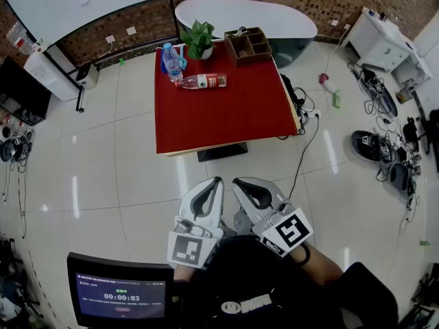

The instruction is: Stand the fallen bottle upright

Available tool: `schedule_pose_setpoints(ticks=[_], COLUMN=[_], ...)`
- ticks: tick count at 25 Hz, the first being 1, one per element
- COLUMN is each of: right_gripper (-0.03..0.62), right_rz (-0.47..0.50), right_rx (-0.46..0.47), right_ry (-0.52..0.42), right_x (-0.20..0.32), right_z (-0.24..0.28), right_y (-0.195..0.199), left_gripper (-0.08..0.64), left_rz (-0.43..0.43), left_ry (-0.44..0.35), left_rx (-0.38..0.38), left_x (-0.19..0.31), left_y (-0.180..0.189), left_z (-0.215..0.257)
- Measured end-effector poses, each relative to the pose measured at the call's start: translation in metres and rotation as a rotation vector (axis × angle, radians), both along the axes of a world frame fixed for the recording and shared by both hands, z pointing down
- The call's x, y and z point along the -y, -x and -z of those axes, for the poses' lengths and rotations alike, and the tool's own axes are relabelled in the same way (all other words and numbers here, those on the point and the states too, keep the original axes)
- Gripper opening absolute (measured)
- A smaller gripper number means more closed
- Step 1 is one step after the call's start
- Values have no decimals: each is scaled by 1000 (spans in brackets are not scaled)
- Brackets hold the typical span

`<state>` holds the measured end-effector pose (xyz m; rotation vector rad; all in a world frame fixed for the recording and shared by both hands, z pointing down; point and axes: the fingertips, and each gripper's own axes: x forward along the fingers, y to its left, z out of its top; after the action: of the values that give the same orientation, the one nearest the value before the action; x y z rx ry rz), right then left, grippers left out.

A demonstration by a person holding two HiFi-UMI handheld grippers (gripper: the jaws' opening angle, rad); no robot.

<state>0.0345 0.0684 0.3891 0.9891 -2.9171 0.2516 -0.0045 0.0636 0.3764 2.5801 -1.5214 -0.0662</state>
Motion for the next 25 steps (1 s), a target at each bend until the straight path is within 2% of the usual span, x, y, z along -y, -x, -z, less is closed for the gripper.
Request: schedule_pose_setpoints(ticks=[4, 9, 13, 17, 21, 25], right_gripper=[6, 6, 6, 6, 6, 6], right_rz=[-7, 9, 49, 56, 88, 195], right_rx=[-13, 6, 13, 12, 29, -49], right_ry=[-21, -48, -54, -86, -40, 40], right_x=[17, 34, 98, 163, 212, 246], right_z=[-2, 2, -3, -1, -6, -31], right_y=[1, 2, 1, -17, -32, -13], left_gripper=[2, 2, 2, 2, 2, 2], left_rz=[7, 65, 113, 139, 170, 190], left_ry=[12, 6, 15, -9, -26, -14], left_rx=[9, 38, 47, 65, 110, 139], left_x=[12, 24, 86, 145, 178, 198], left_y=[5, 14, 14, 0, -11, -6], left_z=[-5, -2, -8, -3, 1, -2])
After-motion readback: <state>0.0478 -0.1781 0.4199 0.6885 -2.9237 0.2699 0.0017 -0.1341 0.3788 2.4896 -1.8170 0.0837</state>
